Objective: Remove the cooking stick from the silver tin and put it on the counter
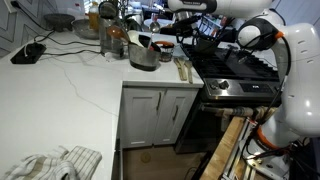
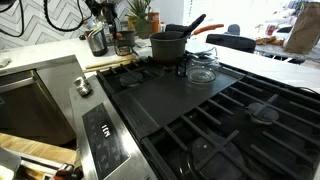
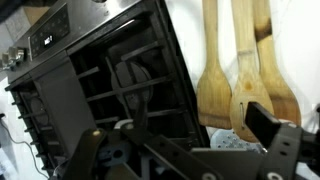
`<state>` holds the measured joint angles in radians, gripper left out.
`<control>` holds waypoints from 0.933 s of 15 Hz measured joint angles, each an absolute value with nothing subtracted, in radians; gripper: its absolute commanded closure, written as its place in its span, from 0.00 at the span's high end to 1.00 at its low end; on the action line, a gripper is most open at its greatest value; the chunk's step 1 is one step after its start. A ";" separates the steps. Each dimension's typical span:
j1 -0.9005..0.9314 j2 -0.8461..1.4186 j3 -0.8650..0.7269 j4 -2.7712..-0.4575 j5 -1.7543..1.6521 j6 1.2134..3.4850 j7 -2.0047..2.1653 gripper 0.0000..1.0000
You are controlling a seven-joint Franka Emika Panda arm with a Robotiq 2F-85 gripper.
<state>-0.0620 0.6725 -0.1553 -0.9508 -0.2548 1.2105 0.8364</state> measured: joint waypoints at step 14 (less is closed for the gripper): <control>-0.073 0.118 -0.143 -1.487 -0.337 1.558 0.334 1.00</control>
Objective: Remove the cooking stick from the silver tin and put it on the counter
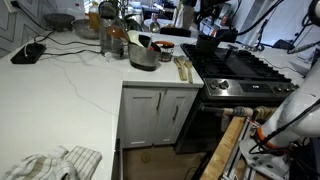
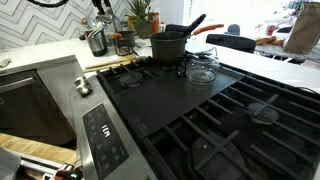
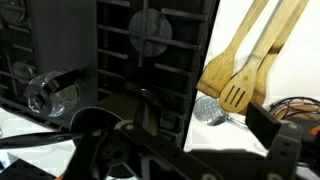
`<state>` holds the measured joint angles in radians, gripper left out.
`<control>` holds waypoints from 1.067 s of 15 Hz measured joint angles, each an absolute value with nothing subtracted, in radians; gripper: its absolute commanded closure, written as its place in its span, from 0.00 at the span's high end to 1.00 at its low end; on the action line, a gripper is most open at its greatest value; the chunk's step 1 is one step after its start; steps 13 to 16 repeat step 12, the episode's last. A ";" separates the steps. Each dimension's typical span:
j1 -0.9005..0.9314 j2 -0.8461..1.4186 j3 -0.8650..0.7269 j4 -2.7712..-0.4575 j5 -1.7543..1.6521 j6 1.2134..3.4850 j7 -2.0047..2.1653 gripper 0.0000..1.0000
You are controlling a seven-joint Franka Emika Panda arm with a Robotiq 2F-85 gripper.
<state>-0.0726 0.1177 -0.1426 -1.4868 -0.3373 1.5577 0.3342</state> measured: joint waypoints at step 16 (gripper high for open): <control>-0.238 -0.247 -0.272 -1.921 -0.188 1.754 0.027 1.00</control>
